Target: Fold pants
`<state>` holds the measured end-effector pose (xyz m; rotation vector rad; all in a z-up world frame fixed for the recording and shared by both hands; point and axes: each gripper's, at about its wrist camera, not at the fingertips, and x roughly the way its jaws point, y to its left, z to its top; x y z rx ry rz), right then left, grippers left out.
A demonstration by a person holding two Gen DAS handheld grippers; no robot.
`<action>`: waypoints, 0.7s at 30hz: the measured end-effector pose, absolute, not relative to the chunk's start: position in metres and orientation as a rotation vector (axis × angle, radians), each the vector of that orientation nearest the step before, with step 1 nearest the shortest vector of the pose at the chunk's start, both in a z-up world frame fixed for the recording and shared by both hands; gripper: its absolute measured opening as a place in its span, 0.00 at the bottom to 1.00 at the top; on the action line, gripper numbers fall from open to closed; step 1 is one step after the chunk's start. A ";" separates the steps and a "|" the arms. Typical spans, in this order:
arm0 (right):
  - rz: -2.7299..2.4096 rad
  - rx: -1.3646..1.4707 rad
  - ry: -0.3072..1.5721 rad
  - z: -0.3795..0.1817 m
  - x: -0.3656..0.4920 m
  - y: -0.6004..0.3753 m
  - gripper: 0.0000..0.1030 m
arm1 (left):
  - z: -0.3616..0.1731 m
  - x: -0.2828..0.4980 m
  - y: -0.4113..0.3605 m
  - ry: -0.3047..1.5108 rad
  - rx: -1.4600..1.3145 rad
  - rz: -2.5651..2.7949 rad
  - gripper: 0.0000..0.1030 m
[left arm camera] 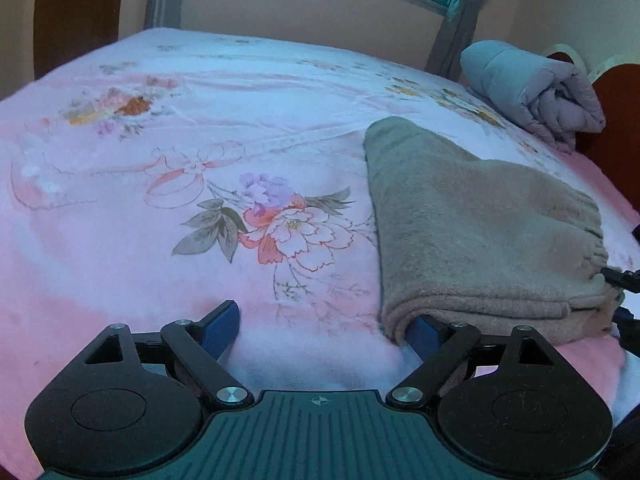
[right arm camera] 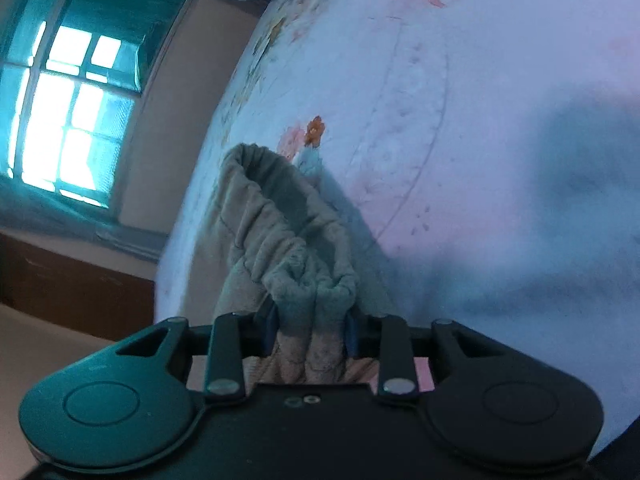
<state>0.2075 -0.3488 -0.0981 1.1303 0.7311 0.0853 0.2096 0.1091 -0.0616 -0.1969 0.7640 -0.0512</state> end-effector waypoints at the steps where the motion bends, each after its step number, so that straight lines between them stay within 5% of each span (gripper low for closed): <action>1: 0.109 1.133 0.740 -0.095 0.208 -0.350 0.26 | -0.060 0.208 0.112 0.766 -0.198 -0.056 0.85; 9: 0.170 0.975 0.617 -0.049 0.179 -0.379 0.35 | -0.037 0.180 0.160 0.678 -0.372 -0.021 0.86; 17: 0.355 0.852 0.527 -0.010 0.200 -0.345 0.35 | -0.005 0.218 0.083 0.569 -0.381 -0.229 0.87; 19: 0.328 0.784 0.633 -0.025 0.214 -0.332 0.33 | -0.018 0.230 0.057 0.644 -0.229 -0.189 0.91; 21: 0.254 0.756 0.772 -0.052 0.225 -0.328 0.13 | -0.051 0.248 0.047 0.813 -0.135 -0.134 0.93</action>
